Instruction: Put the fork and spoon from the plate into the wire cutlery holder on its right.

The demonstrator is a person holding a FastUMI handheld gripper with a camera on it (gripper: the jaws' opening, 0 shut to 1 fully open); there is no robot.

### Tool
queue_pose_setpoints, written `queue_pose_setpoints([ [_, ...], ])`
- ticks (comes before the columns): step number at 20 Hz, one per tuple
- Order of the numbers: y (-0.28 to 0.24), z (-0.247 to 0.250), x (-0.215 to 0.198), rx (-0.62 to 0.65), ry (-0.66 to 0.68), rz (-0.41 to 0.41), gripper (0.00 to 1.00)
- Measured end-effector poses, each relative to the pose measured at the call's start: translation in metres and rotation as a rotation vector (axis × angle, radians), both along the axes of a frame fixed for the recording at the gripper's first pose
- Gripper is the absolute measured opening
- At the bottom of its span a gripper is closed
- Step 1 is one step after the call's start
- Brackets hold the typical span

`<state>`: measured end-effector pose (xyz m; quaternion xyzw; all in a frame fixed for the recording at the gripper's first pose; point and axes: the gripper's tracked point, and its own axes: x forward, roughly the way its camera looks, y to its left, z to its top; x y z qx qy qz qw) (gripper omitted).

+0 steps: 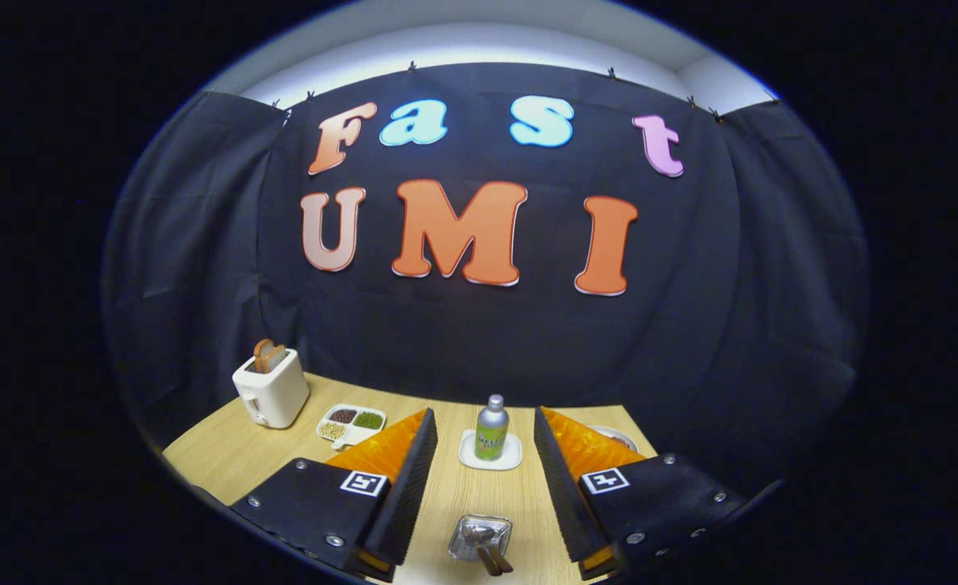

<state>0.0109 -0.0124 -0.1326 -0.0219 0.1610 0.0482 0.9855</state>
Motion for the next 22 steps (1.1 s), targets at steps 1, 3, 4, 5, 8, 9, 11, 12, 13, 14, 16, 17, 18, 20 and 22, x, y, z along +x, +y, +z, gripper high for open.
queue_pose_setpoints([
  [1, 0.001, 0.011, 0.002, 0.005, -0.03, -0.007, 0.77],
  [3, 0.001, 0.031, 0.007, 0.016, -0.08, -0.021, 0.81],
  [4, -0.001, 0.039, 0.008, 0.017, -0.101, -0.029, 0.82],
  [5, -0.001, 0.046, 0.011, 0.018, -0.118, -0.033, 0.82],
  [8, 0.002, 0.071, 0.013, 0.029, -0.176, -0.024, 0.83],
  [9, 0.003, 0.079, 0.015, 0.031, -0.199, -0.026, 0.83],
  [11, 0.004, 0.091, 0.017, 0.031, -0.236, -0.028, 0.83],
  [12, 0.006, 0.095, 0.017, 0.032, -0.247, -0.023, 0.83],
  [13, 0.009, 0.099, 0.018, 0.035, -0.255, -0.016, 0.83],
  [14, 0.01, 0.101, 0.019, 0.037, -0.263, -0.012, 0.83],
  [16, 0.014, 0.106, 0.017, 0.042, -0.283, -0.004, 0.84],
  [17, 0.015, 0.107, 0.017, 0.043, -0.29, -0.002, 0.85],
  [18, 0.018, 0.107, 0.017, 0.047, -0.299, 0.006, 0.86],
  [20, 0.021, 0.109, 0.016, 0.051, -0.312, 0.017, 0.9],
  [22, 0.022, 0.111, 0.015, 0.05, -0.325, 0.024, 0.93],
])
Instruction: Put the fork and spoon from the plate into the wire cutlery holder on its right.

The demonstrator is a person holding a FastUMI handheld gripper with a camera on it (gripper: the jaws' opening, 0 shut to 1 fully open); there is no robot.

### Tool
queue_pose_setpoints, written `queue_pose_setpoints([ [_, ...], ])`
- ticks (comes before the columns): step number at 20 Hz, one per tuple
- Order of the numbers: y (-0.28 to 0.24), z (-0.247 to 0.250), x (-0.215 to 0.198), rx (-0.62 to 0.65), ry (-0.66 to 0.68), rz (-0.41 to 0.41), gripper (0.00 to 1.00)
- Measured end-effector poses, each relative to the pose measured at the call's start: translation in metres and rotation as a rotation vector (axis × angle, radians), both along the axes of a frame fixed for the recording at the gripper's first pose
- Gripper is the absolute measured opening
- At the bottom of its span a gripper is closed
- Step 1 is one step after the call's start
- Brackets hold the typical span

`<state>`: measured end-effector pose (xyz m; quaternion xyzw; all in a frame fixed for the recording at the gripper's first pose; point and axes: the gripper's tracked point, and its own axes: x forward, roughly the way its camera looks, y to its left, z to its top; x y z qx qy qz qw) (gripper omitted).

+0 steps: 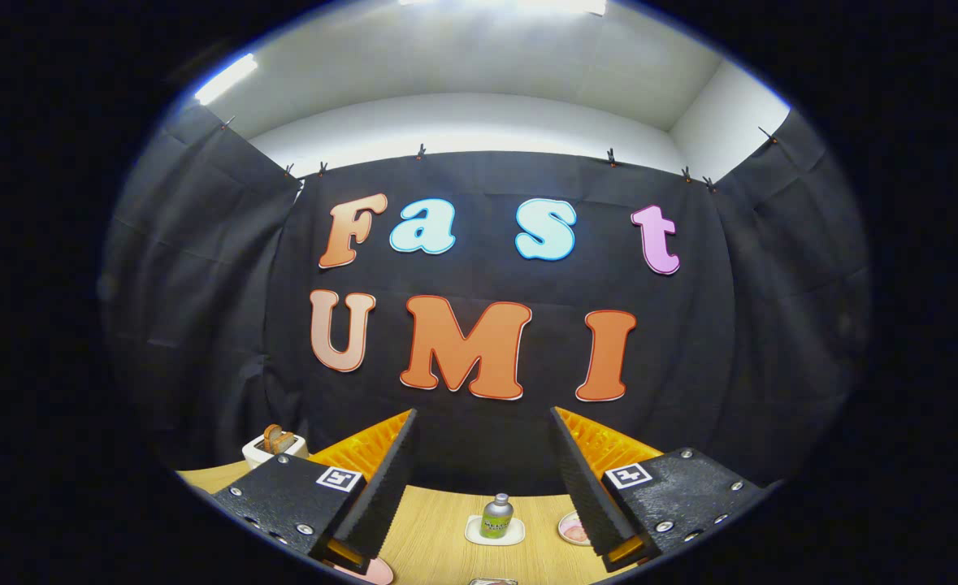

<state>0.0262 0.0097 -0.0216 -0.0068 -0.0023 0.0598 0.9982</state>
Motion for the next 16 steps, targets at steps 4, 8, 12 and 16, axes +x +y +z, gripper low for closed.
queue_pose_setpoints([
  [4, 0.0023, 0.0027, -0.0036, -0.004, -0.019, 0.003, 0.96],
  [8, 0.0007, -0.0016, -0.0068, 0.0, -0.008, -0.001, 0.98],
  [12, -0.0001, -0.0049, -0.0064, -0.027, -0.013, -0.002, 0.98],
  [16, -0.0046, -0.0034, -0.0082, -0.076, -0.035, -0.009, 0.98],
])
